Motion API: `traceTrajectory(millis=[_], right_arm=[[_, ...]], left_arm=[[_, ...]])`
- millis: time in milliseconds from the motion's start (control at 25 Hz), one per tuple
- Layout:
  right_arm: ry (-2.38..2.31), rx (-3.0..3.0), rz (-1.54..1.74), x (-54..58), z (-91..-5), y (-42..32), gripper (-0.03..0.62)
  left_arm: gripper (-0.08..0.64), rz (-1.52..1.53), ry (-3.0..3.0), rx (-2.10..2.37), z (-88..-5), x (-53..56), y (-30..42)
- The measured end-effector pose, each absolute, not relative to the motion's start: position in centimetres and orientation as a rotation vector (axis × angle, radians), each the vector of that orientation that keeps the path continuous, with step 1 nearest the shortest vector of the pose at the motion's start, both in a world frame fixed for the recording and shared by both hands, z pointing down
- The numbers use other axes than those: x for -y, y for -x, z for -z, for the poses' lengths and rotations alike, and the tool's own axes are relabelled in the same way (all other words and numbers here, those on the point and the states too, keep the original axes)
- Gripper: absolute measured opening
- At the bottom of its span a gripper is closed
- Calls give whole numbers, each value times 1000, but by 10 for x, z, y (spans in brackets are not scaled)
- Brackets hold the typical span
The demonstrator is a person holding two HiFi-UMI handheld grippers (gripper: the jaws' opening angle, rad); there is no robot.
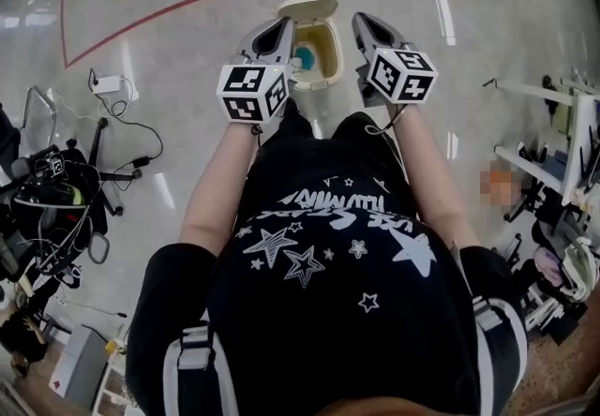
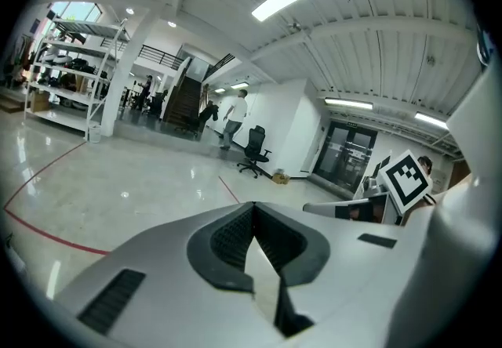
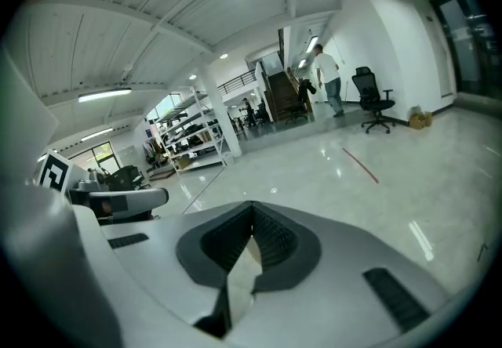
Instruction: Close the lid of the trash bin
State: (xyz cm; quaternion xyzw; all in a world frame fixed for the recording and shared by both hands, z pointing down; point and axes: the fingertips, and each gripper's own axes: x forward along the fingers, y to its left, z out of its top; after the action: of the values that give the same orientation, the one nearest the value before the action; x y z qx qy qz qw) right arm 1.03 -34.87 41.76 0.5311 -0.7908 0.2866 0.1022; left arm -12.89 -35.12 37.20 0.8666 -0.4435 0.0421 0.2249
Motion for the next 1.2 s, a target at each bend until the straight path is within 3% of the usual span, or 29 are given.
traceTrajectory(millis=[1200], right_arm=[[-1203,2268,-1019,468,-566,-14,5]], left_arm=[[11,-393,-2107,1360,-516,470,112]])
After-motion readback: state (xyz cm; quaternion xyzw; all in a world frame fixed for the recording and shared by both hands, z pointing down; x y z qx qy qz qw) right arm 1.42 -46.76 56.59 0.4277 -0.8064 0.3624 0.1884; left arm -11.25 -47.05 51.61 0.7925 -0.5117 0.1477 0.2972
